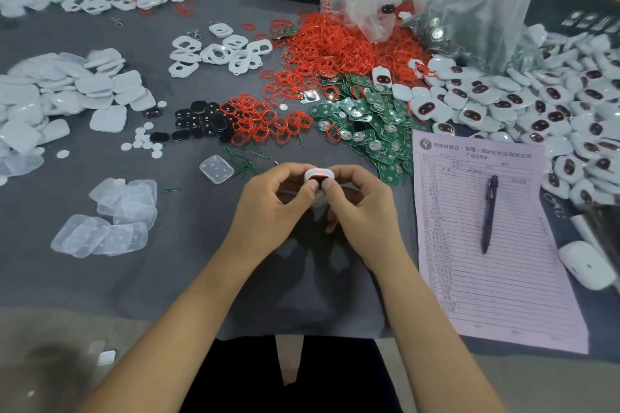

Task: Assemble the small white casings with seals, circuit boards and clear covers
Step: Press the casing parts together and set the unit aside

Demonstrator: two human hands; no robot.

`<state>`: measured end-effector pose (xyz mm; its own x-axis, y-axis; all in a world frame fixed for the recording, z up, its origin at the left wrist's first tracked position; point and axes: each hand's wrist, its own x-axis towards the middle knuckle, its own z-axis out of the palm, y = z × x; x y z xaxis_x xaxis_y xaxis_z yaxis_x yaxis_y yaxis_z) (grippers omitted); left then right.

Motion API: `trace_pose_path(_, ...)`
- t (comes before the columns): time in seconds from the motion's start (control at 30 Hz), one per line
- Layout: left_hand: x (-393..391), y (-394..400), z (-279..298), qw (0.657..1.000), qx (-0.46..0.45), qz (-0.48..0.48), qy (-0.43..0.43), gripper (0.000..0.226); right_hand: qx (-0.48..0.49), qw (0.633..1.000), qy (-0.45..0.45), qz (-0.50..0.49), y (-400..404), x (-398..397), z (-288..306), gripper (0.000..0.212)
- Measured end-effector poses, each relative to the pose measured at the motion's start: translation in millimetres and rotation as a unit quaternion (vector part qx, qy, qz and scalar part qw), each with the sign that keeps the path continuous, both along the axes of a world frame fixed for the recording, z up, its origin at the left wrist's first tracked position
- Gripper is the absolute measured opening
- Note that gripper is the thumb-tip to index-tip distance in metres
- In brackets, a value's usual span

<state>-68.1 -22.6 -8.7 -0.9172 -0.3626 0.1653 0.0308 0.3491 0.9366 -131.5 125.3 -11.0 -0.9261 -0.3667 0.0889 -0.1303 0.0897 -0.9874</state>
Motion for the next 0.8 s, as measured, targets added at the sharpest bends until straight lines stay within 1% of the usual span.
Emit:
trace_pose_path(0.23, 1.7, -0.1, 2.5, 1.000, 0.008, -0.018, 0.017, 0.023, -0.021, 1.000, 0.004, 0.022, 1.7, 0.1, 1.3, 0.009)
trace_pose_path(0.37, 1.6, 0.7, 1.7, 0.999, 0.027, -0.008, 0.016, 0.016, -0.019, 0.999, 0.013, 0.028, 0.5, 0.8, 1.1, 0.010)
trace_pose_path(0.63, 2.2, -1.3, -0.4, 1.000, 0.007, -0.014, 0.001, 0.014, 0.013, 0.999, 0.024, 0.033, 4.9, -1.5, -0.6, 0.009)
trace_pose_path(0.8, 2.9, 1.7, 1.7, 1.000, 0.009, -0.008, 0.011, 0.016, -0.016, 0.999, 0.013, 0.028, 3.0, -0.9, 0.5, 0.009)
